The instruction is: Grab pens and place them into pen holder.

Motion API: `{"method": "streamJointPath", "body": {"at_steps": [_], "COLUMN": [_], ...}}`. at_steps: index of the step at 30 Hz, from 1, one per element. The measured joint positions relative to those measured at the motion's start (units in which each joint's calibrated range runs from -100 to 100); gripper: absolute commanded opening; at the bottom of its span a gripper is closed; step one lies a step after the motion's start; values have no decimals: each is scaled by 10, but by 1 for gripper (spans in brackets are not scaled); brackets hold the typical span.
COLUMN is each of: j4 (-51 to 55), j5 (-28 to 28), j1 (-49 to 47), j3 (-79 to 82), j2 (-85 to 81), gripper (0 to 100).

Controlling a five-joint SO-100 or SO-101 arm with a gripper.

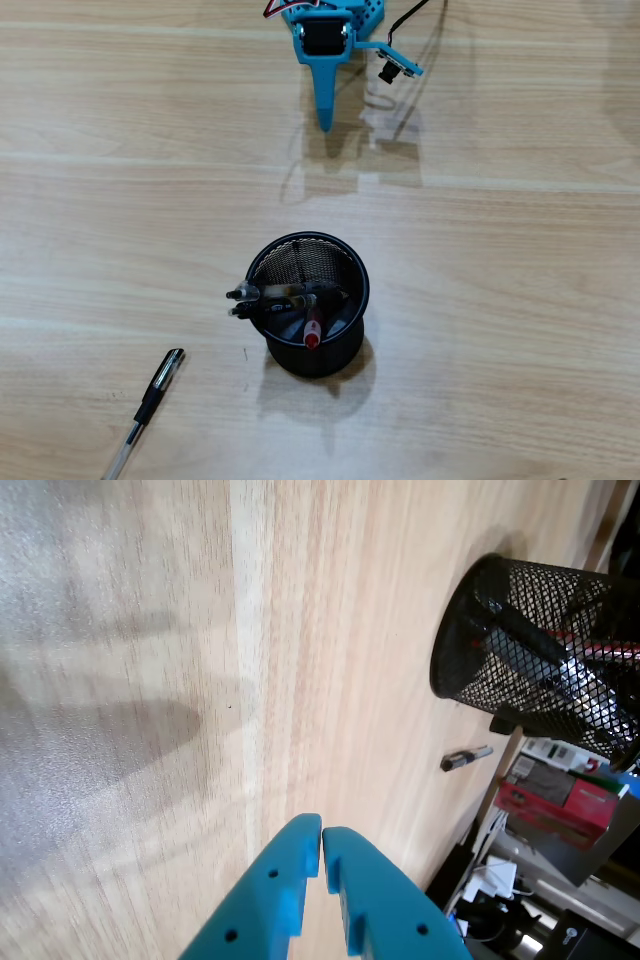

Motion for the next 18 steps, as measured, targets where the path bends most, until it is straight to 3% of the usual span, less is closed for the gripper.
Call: {"method": "streamJointPath", "body": {"at_steps": [9, 18], "j4": [0, 0], "j5": [0, 0], "j1": [-63, -64], "j3": [0, 0], "j2": [0, 0], "gripper": [2, 2]}}
